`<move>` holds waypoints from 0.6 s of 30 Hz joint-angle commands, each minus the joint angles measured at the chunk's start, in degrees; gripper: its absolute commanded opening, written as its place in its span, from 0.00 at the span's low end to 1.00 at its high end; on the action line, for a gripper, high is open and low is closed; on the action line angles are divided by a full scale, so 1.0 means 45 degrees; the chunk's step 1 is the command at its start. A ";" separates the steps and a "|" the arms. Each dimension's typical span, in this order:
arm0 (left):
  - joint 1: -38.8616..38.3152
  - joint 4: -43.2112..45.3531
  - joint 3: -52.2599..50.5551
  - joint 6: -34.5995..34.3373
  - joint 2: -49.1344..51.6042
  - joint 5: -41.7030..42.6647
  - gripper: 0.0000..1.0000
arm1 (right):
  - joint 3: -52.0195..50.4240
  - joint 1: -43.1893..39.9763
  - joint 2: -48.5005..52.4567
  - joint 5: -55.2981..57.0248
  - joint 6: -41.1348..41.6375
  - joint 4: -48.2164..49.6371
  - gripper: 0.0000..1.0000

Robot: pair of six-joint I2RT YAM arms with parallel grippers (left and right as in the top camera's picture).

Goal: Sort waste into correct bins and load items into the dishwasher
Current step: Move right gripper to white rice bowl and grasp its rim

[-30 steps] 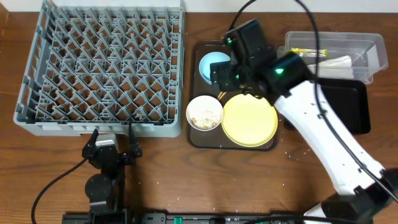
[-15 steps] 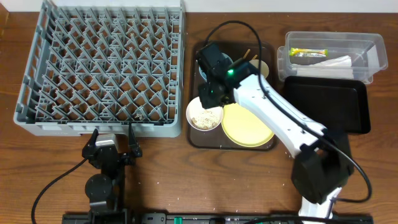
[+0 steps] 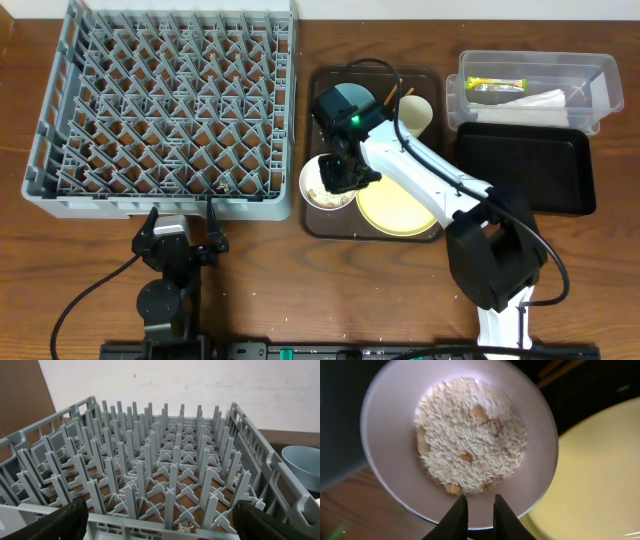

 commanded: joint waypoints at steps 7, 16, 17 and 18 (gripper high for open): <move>0.0063 -0.0461 -0.0219 0.0068 -0.0068 -0.0204 0.94 | -0.0971 0.0112 -0.0068 -0.0015 0.0160 0.0112 0.17; 0.0063 -0.0461 -0.0219 0.0068 -0.0068 -0.0204 0.94 | -0.0967 0.0121 -0.0073 -0.0024 0.0151 -0.0782 0.16; 0.0063 -0.0461 -0.0219 0.0068 -0.0068 -0.0204 0.94 | -0.0967 0.0121 -0.0073 -0.0019 0.0141 -0.0889 0.16; 0.0063 -0.0461 -0.0219 0.0068 -0.0068 -0.0204 0.94 | -0.0967 0.0121 -0.0073 -0.0019 0.0107 -0.1001 0.16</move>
